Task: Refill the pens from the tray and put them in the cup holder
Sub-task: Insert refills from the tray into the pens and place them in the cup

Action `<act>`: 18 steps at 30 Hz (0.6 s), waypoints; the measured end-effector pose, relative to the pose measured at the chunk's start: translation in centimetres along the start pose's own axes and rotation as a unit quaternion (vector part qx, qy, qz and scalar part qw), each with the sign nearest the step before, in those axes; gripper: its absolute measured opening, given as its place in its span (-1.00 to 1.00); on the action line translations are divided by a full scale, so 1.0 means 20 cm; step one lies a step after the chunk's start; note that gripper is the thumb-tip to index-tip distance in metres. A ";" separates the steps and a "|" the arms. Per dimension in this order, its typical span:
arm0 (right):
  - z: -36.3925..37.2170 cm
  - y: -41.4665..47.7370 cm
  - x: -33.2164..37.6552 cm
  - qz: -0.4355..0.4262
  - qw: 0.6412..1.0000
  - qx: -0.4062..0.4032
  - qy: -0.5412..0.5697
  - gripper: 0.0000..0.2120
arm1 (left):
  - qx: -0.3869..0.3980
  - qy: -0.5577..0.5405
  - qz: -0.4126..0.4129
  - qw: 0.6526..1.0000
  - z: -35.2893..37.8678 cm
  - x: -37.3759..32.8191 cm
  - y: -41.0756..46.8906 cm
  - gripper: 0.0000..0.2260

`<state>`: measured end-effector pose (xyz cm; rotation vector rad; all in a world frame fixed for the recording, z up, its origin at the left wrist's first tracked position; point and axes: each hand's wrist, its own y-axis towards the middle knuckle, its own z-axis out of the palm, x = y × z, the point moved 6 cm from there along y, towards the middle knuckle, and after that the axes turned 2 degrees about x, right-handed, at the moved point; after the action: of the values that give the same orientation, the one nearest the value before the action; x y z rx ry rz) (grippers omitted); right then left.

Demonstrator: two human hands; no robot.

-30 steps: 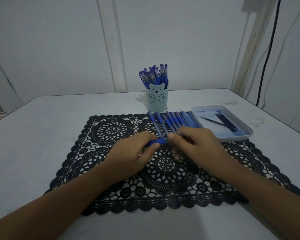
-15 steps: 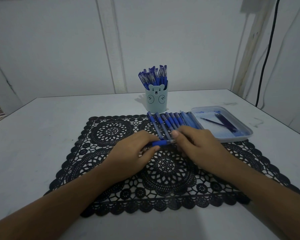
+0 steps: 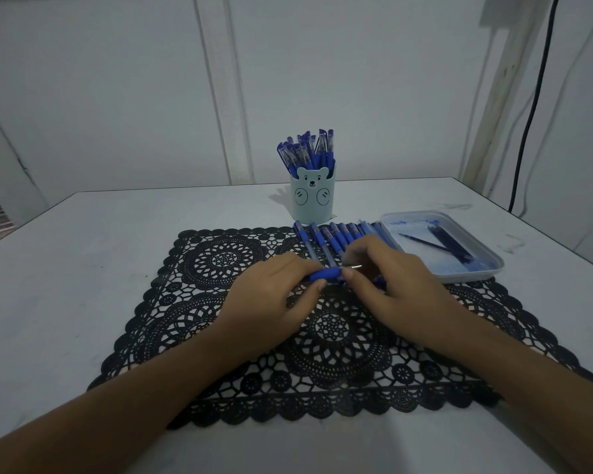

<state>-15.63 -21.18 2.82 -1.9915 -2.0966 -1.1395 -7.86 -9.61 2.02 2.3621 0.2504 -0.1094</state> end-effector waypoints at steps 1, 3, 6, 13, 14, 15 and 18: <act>0.00 0.00 0.00 -0.002 1.000 0.000 -0.007 -0.96 | 0.000 0.001 -0.002 1.000 0.00 0.00 0.00 -0.76; 0.00 0.00 -0.01 0.010 1.000 0.002 -0.011 -0.94 | 0.005 0.003 -0.003 1.000 0.01 0.00 0.00 -0.76; 0.01 0.00 -0.02 0.024 1.000 -0.006 -0.009 -0.72 | 0.025 -0.011 0.003 1.000 0.03 0.00 -0.01 -0.74; 0.00 0.00 -0.05 0.062 0.998 0.016 0.004 -0.90 | 0.024 -0.038 -0.023 0.999 0.03 0.04 -0.01 -0.74; 0.00 0.00 -0.05 0.062 0.998 0.013 -0.001 -0.89 | 0.027 -0.037 -0.020 0.999 0.03 0.04 -0.01 -0.74; -0.01 0.01 -0.05 0.061 0.998 0.007 -0.006 -0.82 | 0.031 -0.032 -0.014 0.999 0.04 0.03 -0.01 -0.74; -0.01 0.00 -0.06 0.076 0.997 0.015 0.004 -0.74 | 0.038 -0.025 -0.005 0.999 0.04 0.02 -0.01 -0.73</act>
<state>-15.43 -22.18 2.40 -2.0884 -1.9074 -1.0816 -7.51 -9.94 1.16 2.4308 0.2385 -0.1847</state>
